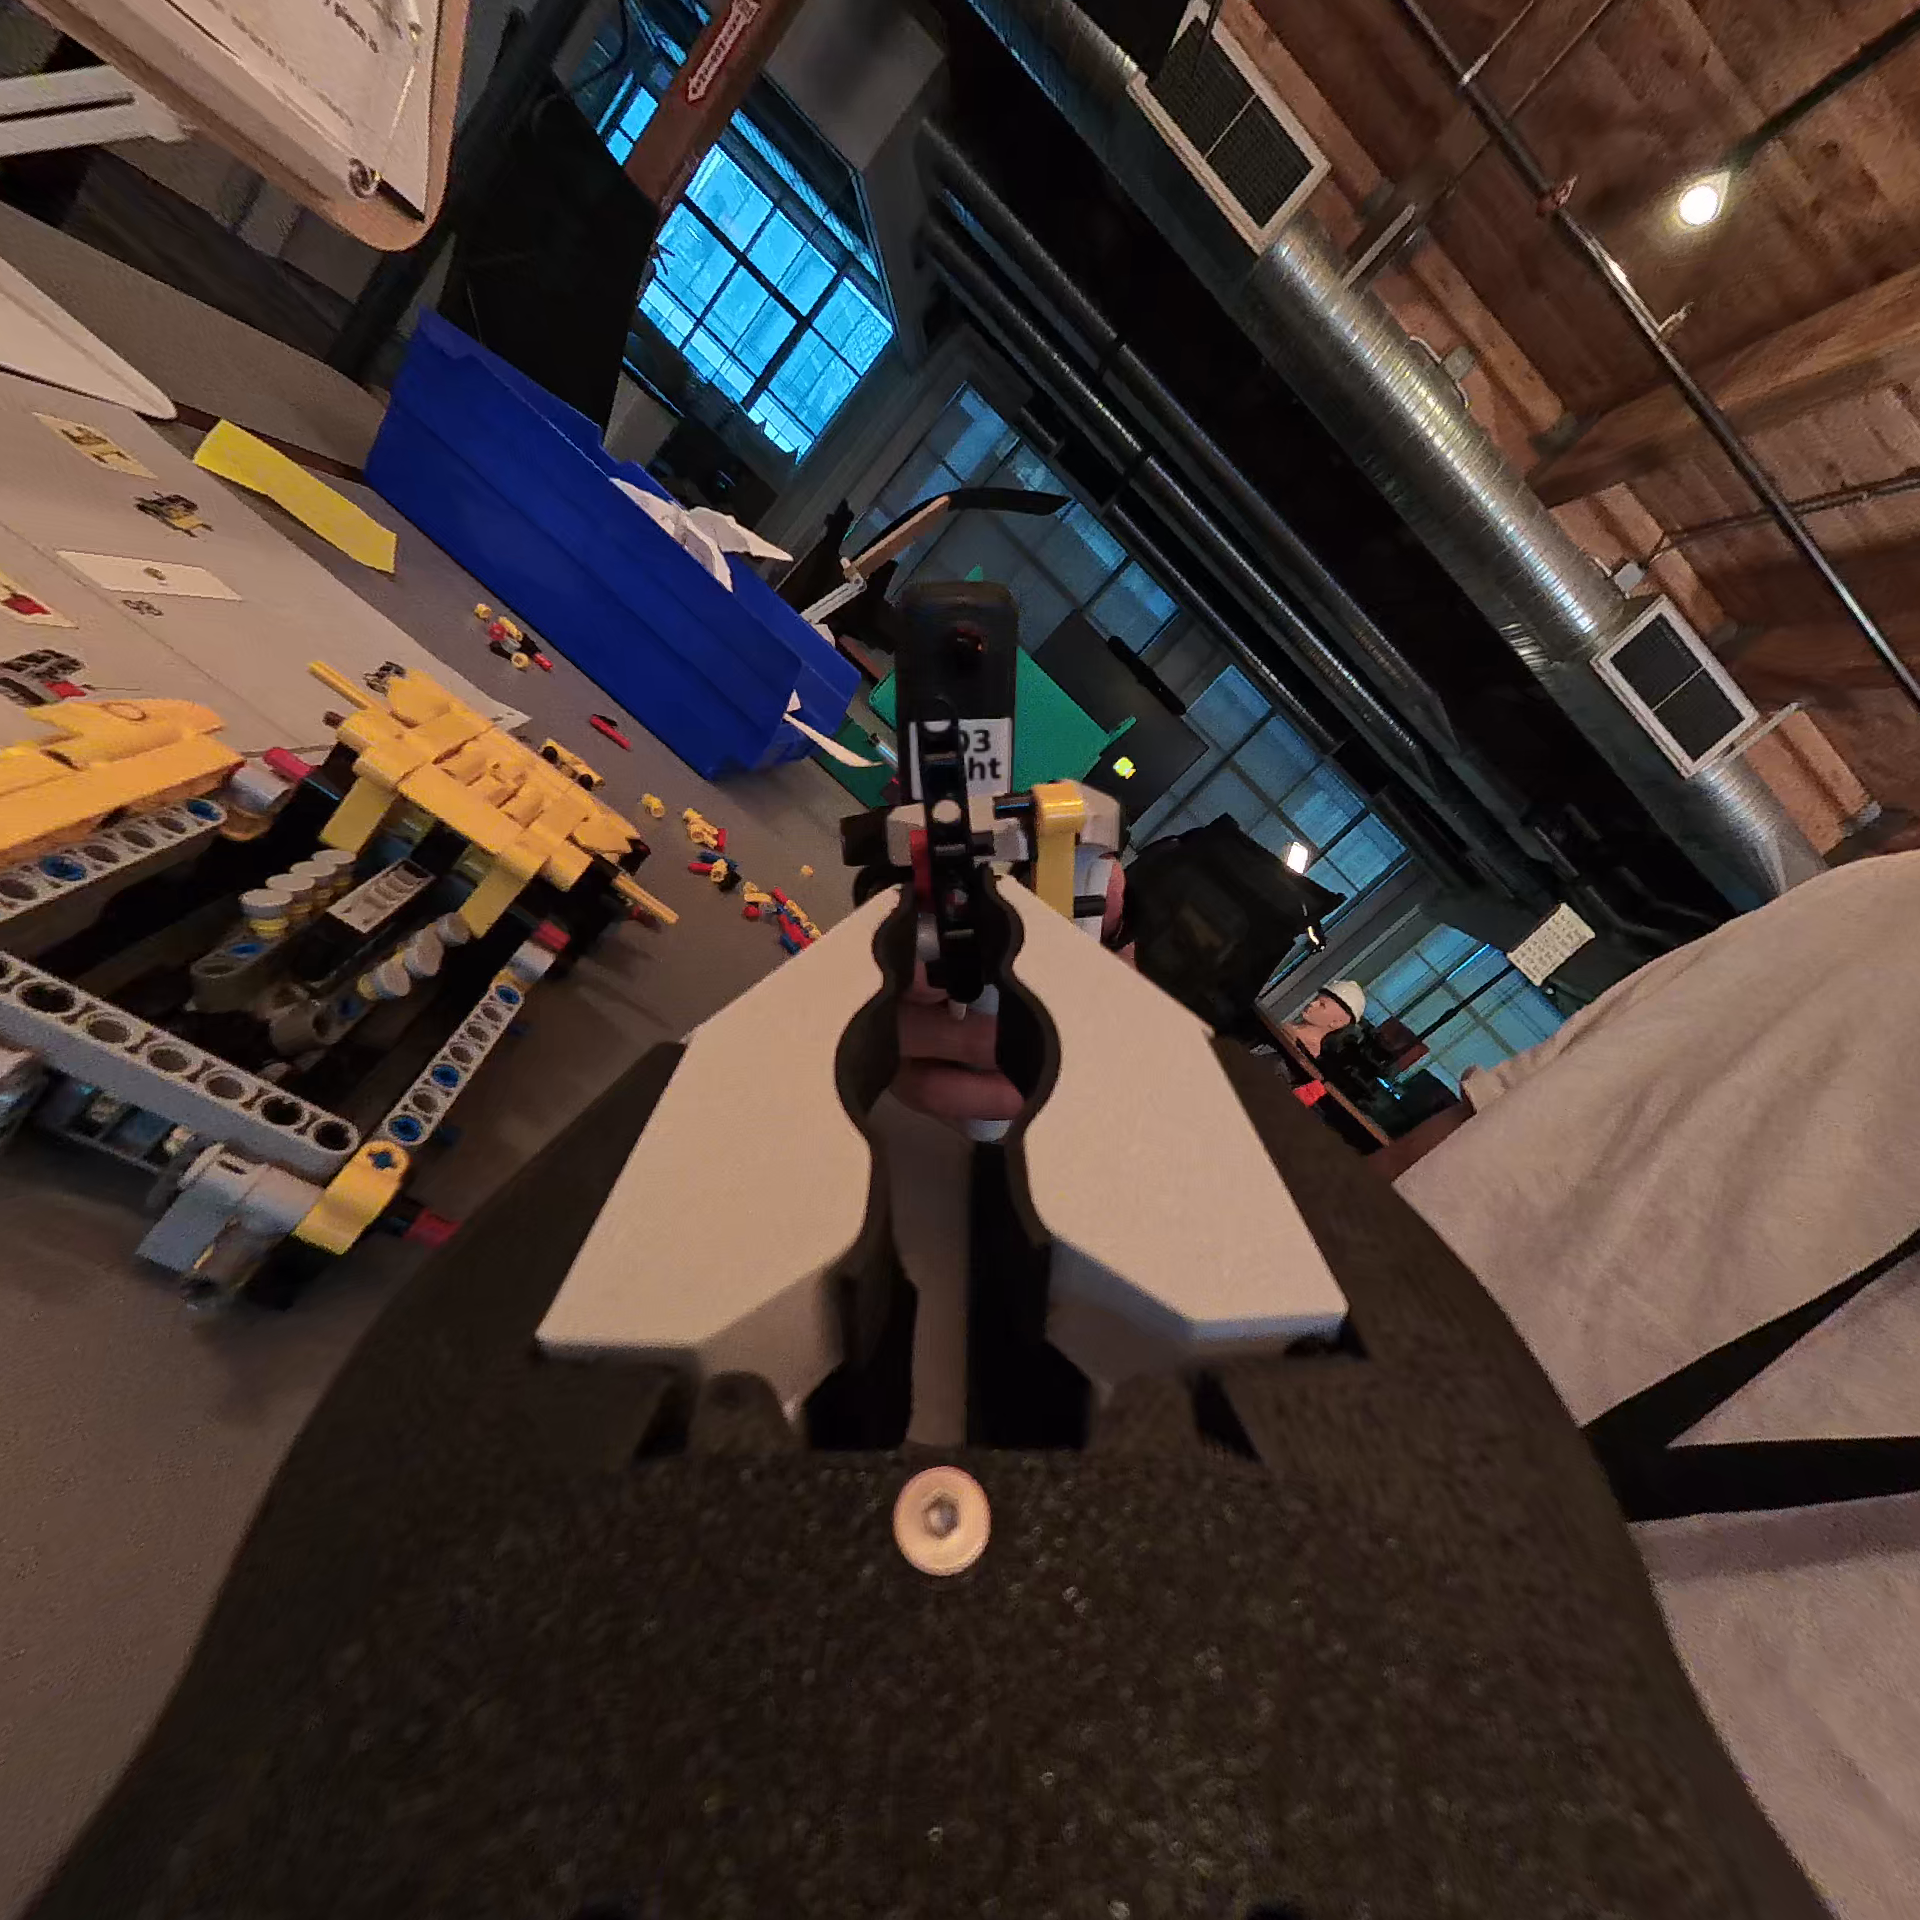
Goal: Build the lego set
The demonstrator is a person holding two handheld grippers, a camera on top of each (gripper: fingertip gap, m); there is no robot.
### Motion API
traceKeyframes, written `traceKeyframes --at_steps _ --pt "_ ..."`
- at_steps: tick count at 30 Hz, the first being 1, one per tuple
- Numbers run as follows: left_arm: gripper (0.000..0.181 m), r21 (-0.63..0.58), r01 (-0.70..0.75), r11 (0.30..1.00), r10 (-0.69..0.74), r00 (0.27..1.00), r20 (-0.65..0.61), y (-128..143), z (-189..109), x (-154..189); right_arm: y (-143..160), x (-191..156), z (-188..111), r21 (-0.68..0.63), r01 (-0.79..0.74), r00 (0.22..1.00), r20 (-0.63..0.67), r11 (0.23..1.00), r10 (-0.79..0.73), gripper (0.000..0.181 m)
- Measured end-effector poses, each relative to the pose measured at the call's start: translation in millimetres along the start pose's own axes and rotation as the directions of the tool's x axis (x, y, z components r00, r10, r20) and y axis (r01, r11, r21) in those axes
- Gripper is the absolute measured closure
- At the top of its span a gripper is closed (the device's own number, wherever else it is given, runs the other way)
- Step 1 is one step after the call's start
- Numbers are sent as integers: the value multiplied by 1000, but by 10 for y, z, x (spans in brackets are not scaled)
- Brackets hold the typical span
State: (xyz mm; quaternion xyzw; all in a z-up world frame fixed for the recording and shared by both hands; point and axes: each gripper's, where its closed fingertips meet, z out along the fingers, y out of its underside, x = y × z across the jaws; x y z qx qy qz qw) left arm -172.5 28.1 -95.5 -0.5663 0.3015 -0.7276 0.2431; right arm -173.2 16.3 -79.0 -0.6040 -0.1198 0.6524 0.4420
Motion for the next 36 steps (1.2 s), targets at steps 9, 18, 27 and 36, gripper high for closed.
traceKeyframes --at_steps 9,18,27,36 --pt "173 5 -17 1000 17 1000 8 6 19 10 64 98 6 6 -38 999 -10 999 38 175" --pt "173 -21 -67 998 67 998 8 38 31 47 86 64 -1 23 -42 999 29 999 41 175" --pt "174 -49 -197 979 200 977 67 62 40 36 111 67 -31 25 -75 996 45 997 74 175" --pt "174 -34 -254 967 256 963 86 27 56 53 58 64 -51 46 77 997 -33 996 -75 175"
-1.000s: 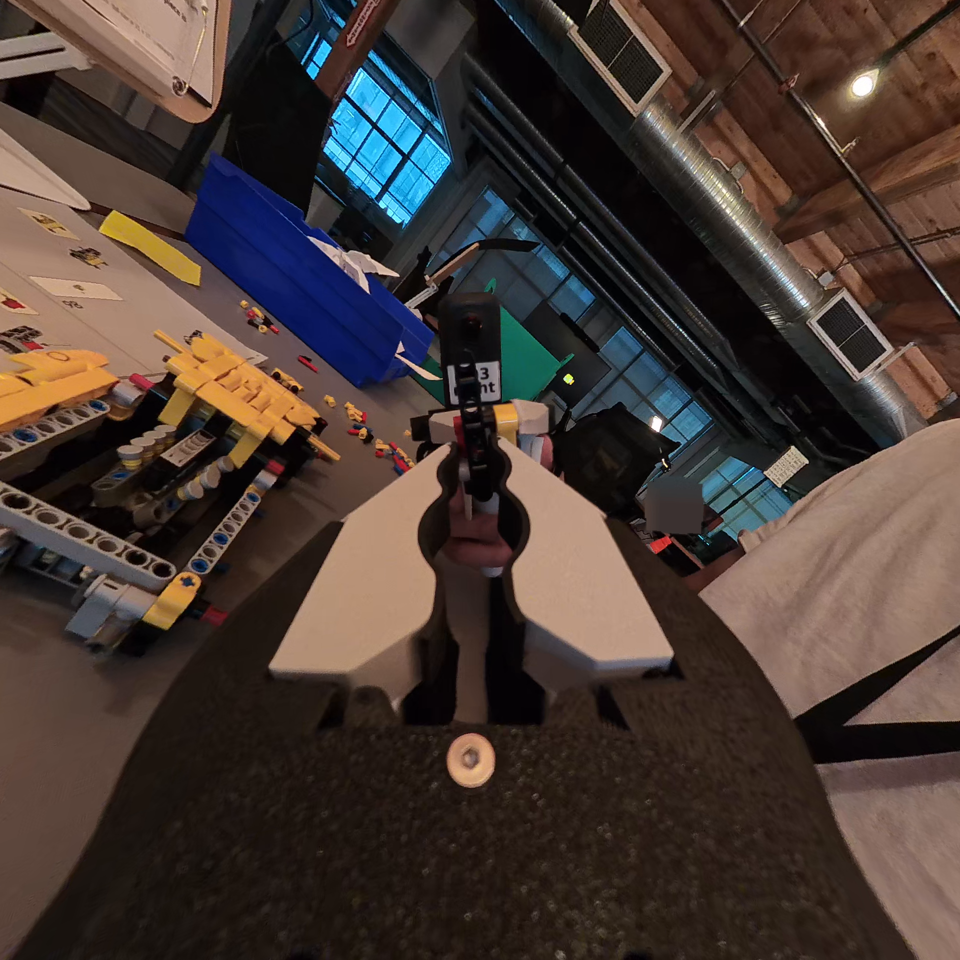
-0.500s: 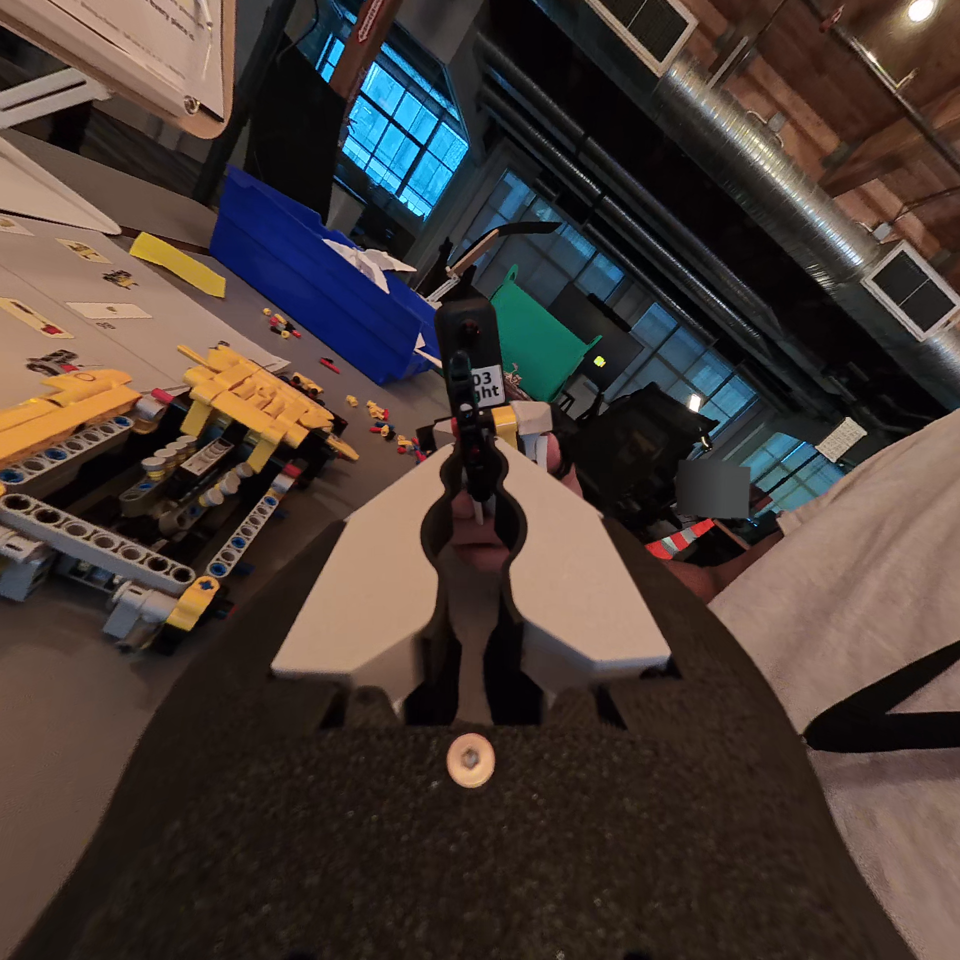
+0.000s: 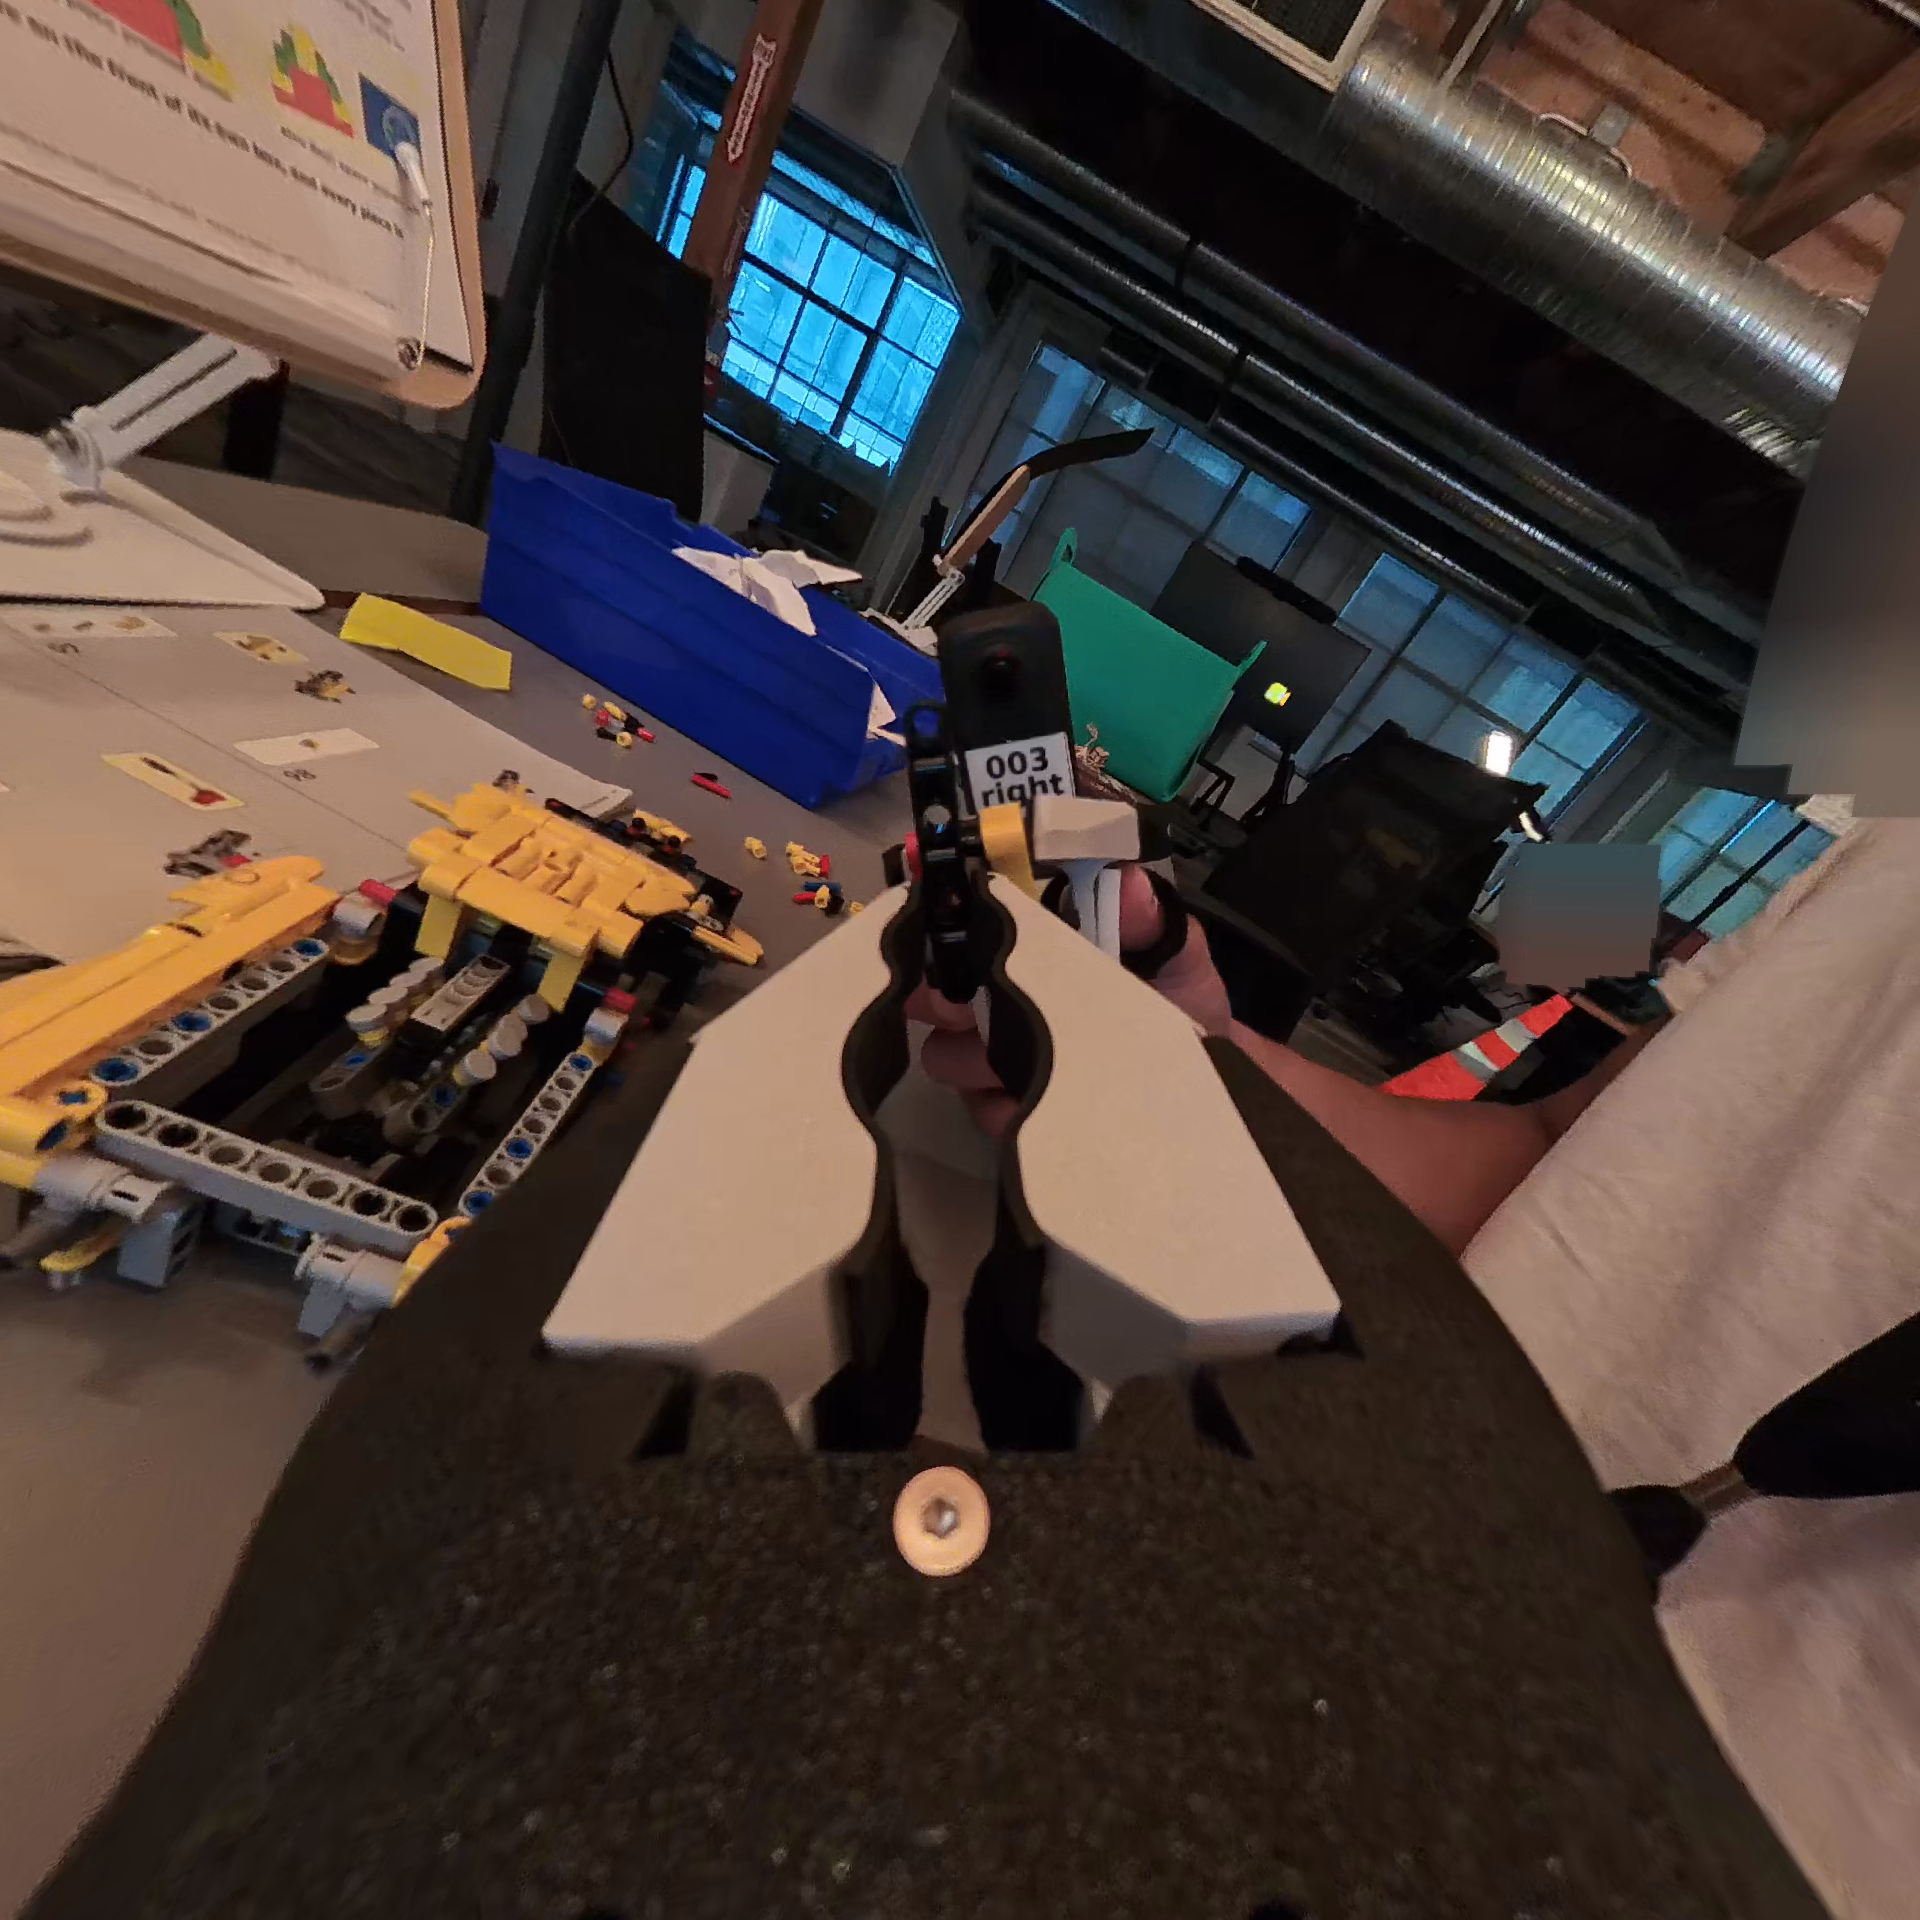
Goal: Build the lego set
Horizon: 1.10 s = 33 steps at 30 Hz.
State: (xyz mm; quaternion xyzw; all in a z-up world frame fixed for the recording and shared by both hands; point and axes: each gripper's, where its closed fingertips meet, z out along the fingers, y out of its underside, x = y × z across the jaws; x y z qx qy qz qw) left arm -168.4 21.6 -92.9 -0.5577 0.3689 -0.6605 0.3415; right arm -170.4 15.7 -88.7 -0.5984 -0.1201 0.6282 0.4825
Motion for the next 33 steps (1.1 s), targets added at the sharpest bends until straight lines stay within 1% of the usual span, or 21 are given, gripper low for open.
traceKeyframes --at_steps 2,3,6,8,12,15,16,18,20,22,23,26,28,31,33 --pt "174 11 -42 999 42 999 -7 -25 -2 50 -8 -58 13 3 20 999 27 1000 -20 175" --pt "174 14 -56 998 56 998 -5 -29 -3 58 -10 -66 14 6 6 999 40 1000 -6 175" --pt "174 11 -70 998 70 998 3 -25 1 56 -15 -57 7 20 -24 998 52 1000 23 175" --pt "174 9 -108 994 107 994 26 -28 1 52 -10 -53 12 20 -7 999 44 1000 6 175" --pt "174 2 -179 984 178 982 67 -38 1 40 -8 -40 19 9 57 998 3 998 -57 175" --pt "174 0 -221 975 220 973 67 -44 -2 72 7 -64 25 -24 192 980 -48 981 -193 175" --pt "174 -7 -227 974 227 972 62 -35 -4 78 17 -64 23 -34 198 979 -47 980 -199 175" --pt "174 -2 -244 970 244 968 52 -44 -5 110 8 -99 21 -16 152 988 -6 988 -152 175" --pt "174 -6 -252 968 252 967 33 -31 -5 142 26 -125 16 -25 115 993 32 993 -114 175" --pt "174 -14 -267 964 267 963 21 -15 -1 171 30 -156 -1 -32 29 995 93 999 -26 175" --pt "174 -24 -274 962 274 961 24 -2 0 163 37 -141 -7 -38 20 996 90 999 -17 175" --pt "173 -42 -279 959 281 959 27 20 -6 144 60 -113 -10 -65 80 996 46 995 -77 175" --pt "173 -37 -273 961 274 961 26 16 3 143 47 -117 -14 -56 70 997 48 996 -67 175" --pt "174 -25 -242 970 243 970 29 -5 0 111 32 -85 -13 -49 94 996 15 994 -93 173" --pt "174 -9 -240 971 240 970 22 -33 -10 125 51 -52 -3 -67 110 994 -10 992 -111 169"
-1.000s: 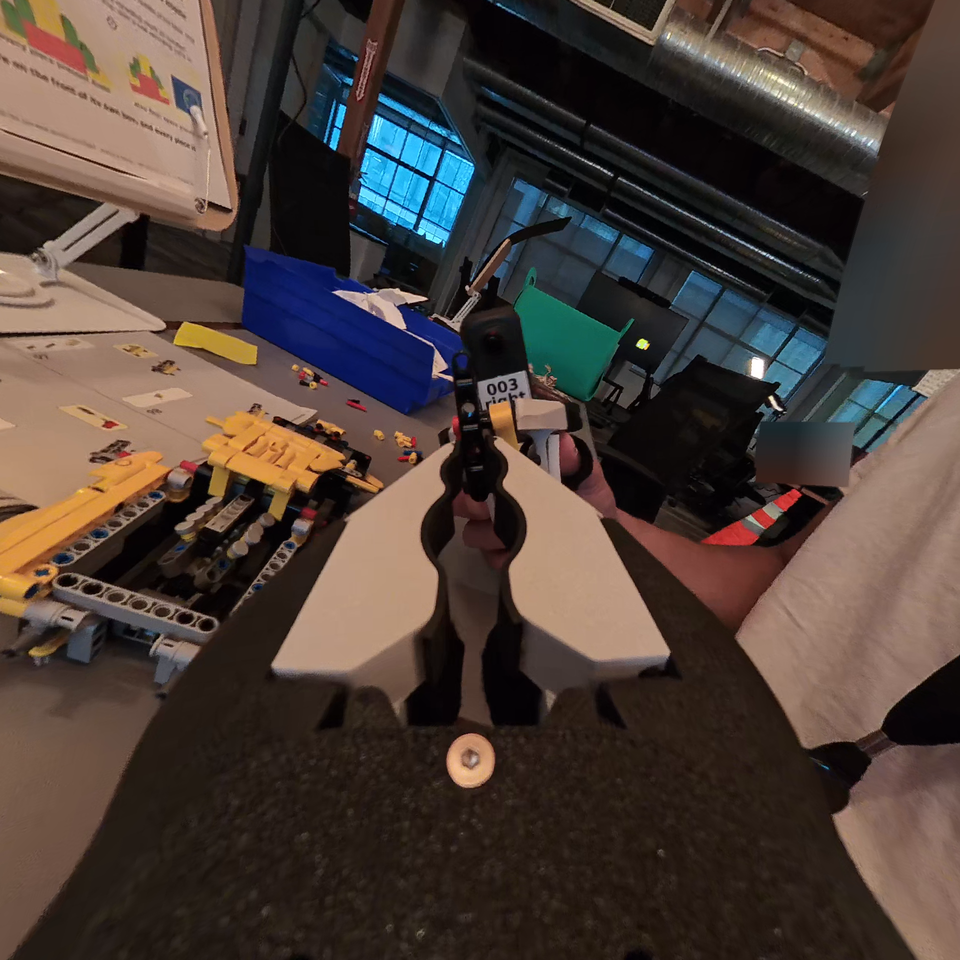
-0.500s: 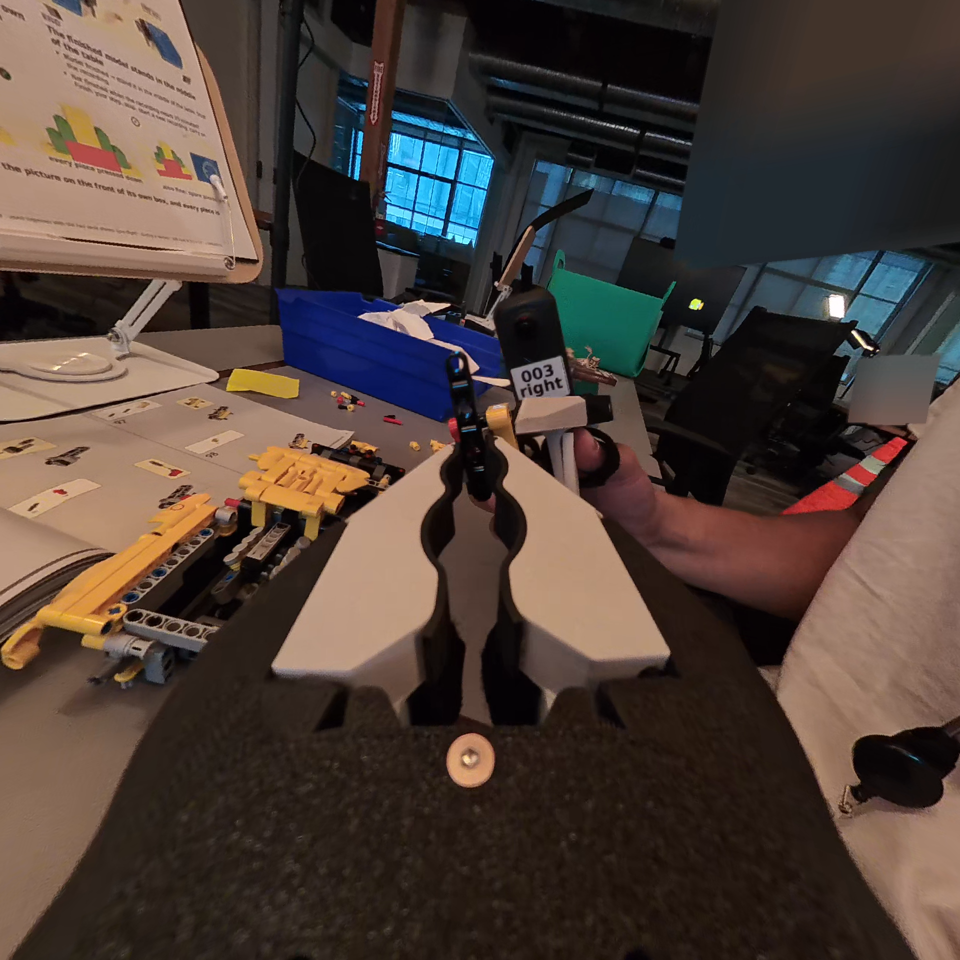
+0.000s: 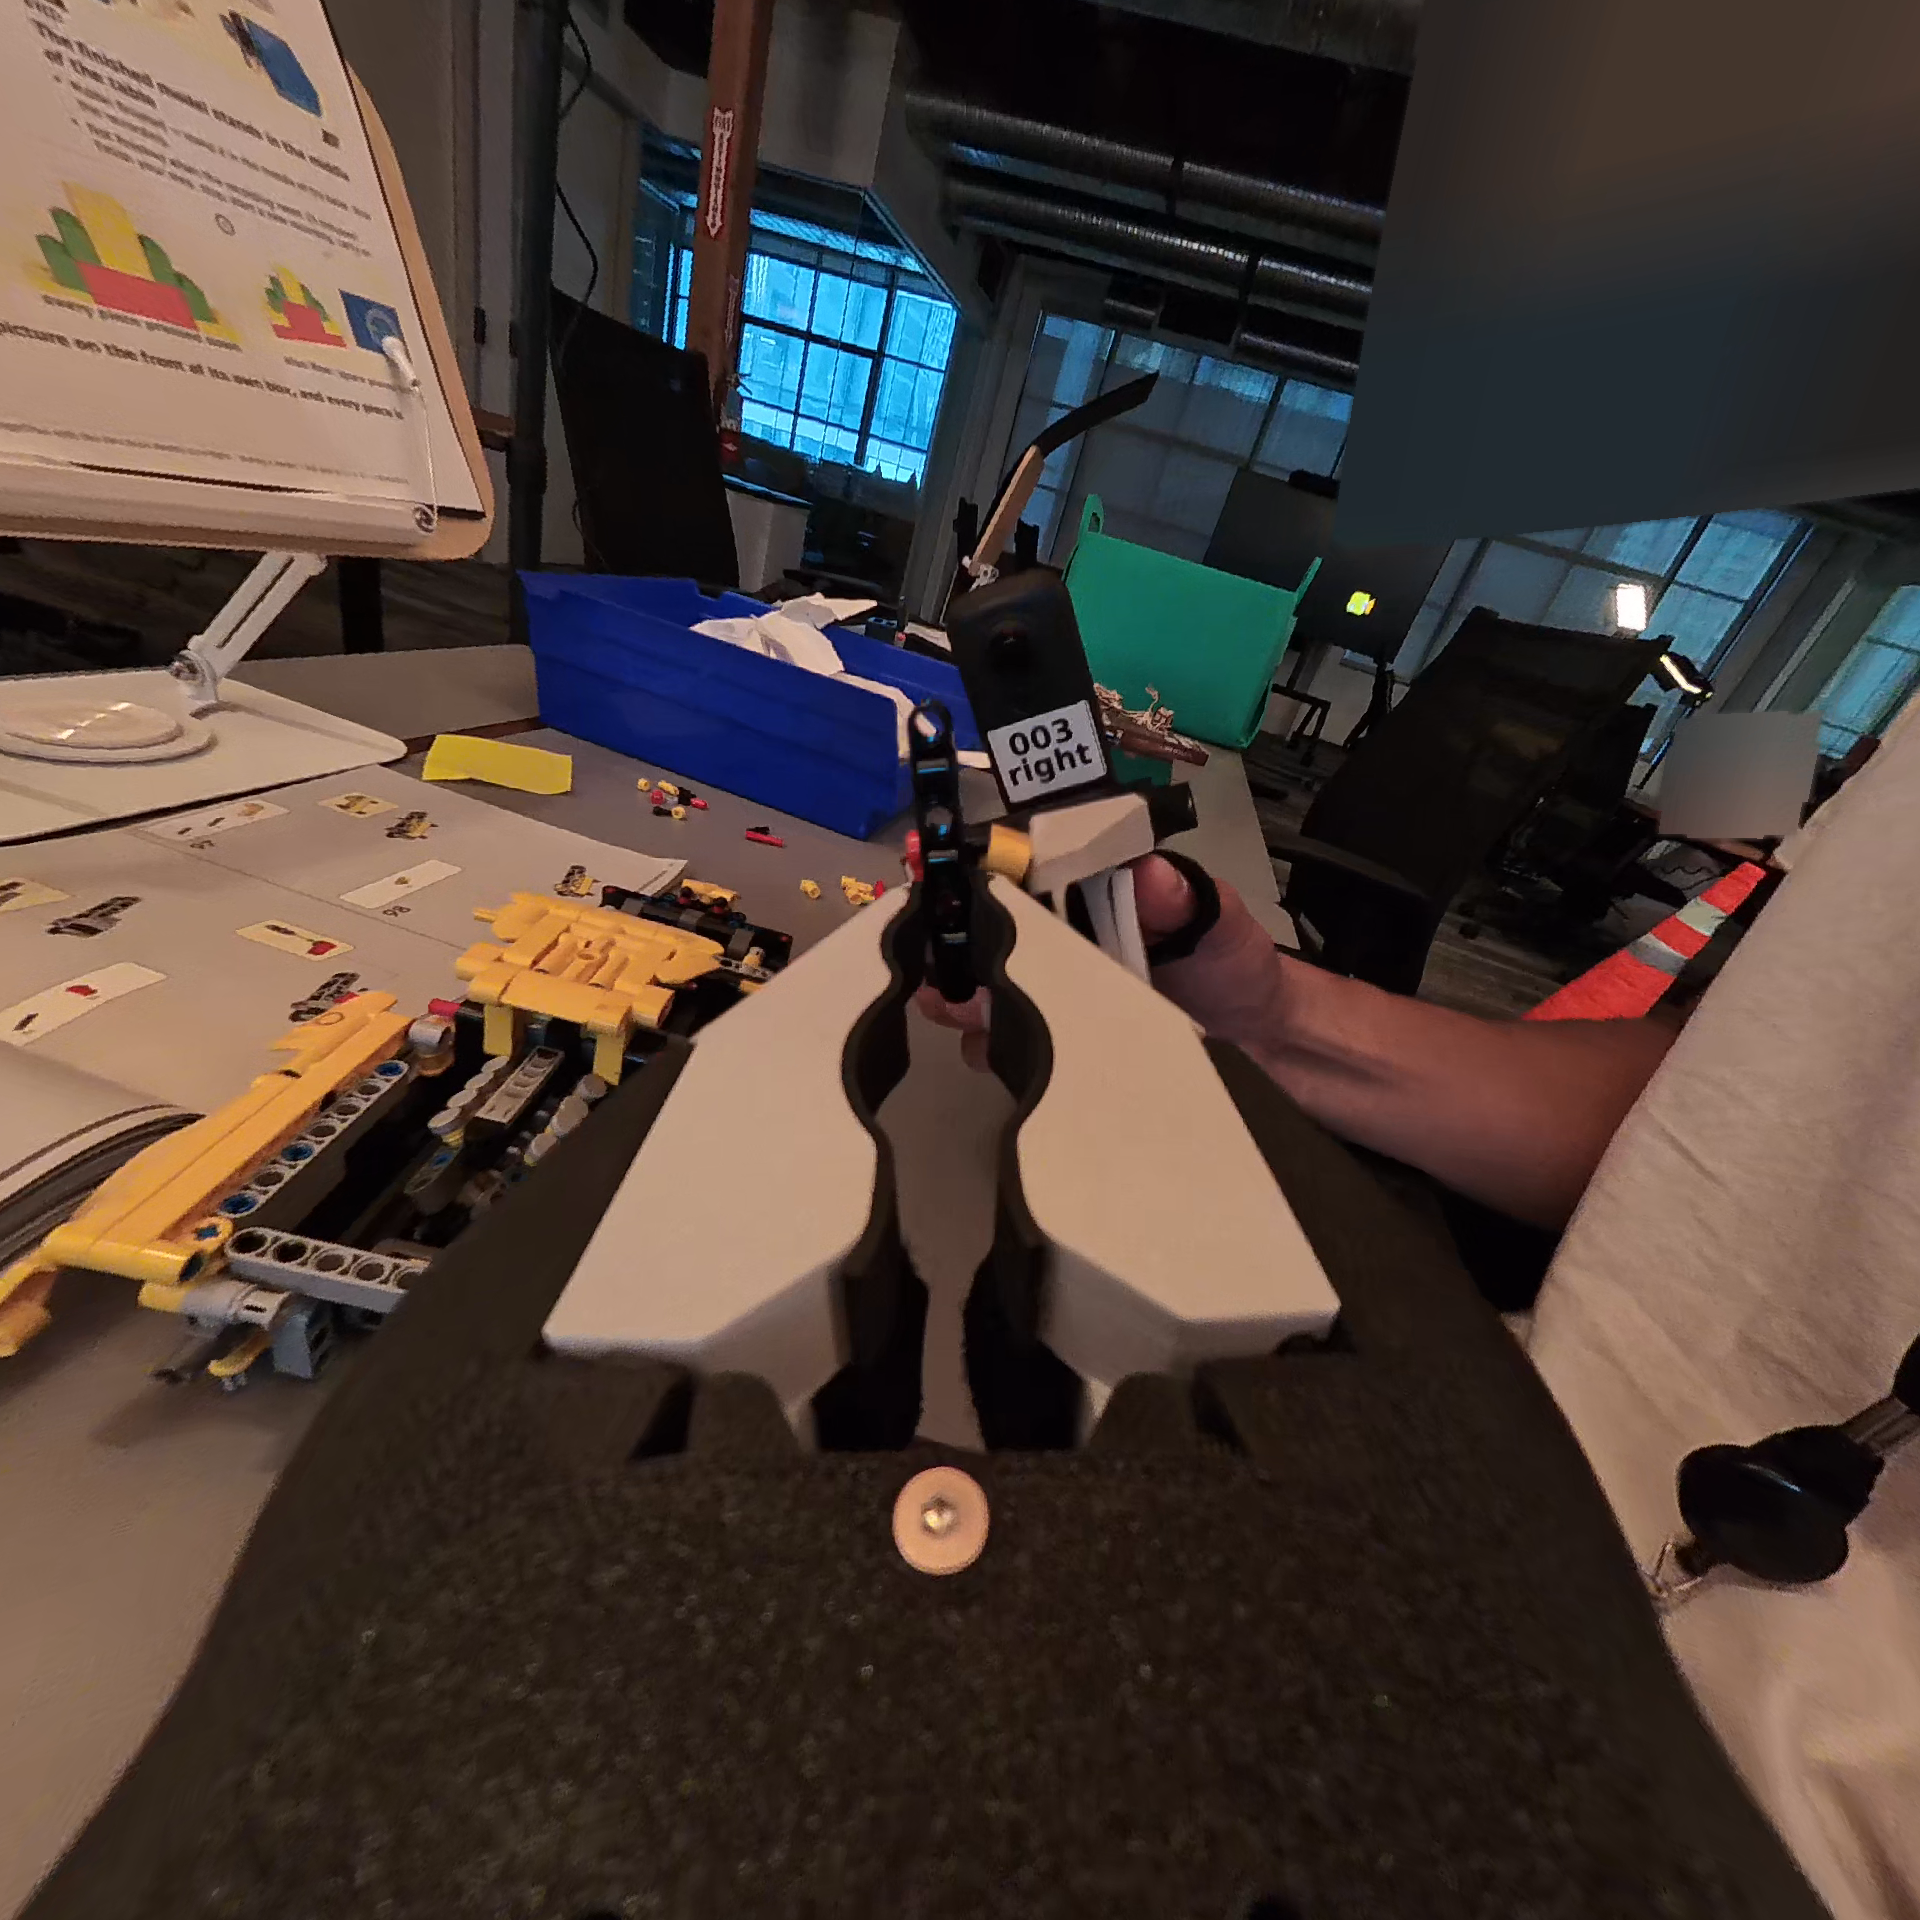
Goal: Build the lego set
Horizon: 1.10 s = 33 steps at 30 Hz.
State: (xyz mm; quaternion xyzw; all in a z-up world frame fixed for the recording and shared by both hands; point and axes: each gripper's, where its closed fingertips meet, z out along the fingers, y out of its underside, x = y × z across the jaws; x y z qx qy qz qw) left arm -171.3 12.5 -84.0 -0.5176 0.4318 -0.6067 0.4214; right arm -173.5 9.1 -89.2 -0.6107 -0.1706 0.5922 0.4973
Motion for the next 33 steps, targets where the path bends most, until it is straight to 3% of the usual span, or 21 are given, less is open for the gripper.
traceKeyframes --at_steps 8,13,19,25,33 --pt "174 -13 -41 999 42 999 28 20 1 -20 19 28 -16 -10 -43 999 1 999 43 171" --pt "173 -127 -237 963 256 954 154 147 19 -151 84 160 -54 -34 -52 995 -89 998 49 173" --pt "174 -76 -124 989 134 979 156 102 31 -181 40 188 -59 -34 53 987 -149 998 -57 173" --pt "174 -74 -75 994 87 981 173 116 25 -237 49 171 -26 -70 166 967 -182 984 -176 173" --pt "174 -73 -50 996 62 984 169 128 44 -228 26 243 -41 -79 200 946 -242 977 -214 173"
